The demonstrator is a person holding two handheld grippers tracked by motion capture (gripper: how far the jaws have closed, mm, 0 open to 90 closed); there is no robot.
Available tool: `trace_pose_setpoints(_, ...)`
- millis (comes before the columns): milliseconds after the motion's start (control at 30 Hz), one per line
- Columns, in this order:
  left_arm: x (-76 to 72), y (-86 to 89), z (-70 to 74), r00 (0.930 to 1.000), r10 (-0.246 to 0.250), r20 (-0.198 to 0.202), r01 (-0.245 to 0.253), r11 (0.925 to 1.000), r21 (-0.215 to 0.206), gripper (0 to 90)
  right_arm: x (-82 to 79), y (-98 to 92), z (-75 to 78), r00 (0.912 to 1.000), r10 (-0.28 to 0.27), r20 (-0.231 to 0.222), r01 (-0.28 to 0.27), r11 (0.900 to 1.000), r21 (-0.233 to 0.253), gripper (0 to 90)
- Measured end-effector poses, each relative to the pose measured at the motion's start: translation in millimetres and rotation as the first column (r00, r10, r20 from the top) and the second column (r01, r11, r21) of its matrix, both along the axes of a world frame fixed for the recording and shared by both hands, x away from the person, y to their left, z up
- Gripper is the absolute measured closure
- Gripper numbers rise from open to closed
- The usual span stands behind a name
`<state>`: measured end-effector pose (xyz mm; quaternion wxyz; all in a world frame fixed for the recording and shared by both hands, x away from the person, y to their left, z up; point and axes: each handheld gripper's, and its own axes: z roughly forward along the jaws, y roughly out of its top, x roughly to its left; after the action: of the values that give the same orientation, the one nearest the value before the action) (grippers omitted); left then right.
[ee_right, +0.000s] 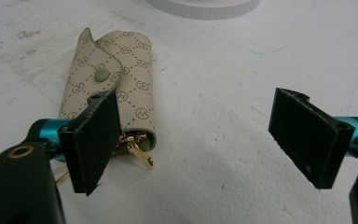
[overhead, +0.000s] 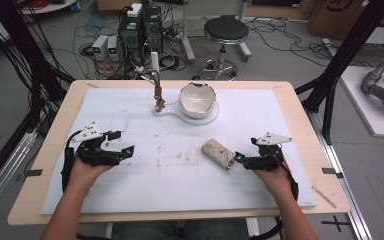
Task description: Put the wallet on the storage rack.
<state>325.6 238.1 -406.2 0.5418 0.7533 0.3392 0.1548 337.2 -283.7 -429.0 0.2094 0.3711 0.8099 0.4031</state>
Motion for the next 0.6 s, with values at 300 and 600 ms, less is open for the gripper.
trace_pose_setpoints(300, -4.1, 6.4, -0.1, 0.9996, 0.029, 0.004, -0.029, 0.9996, 0.005, 16.3, 2.9, 7.8, 0.6, 0.9996, 0.027, 0.006, -0.027, 1.0, 0.014, 17.2)
trace_pose_setpoints(600, -2.8, 5.1, -1.8, 0.9999, 0.015, -0.005, -0.015, 0.9998, 0.015, 16.3, 1.9, 22.4, -0.9, 0.9964, 0.085, -0.009, -0.085, 0.996, -0.001, 17.2)
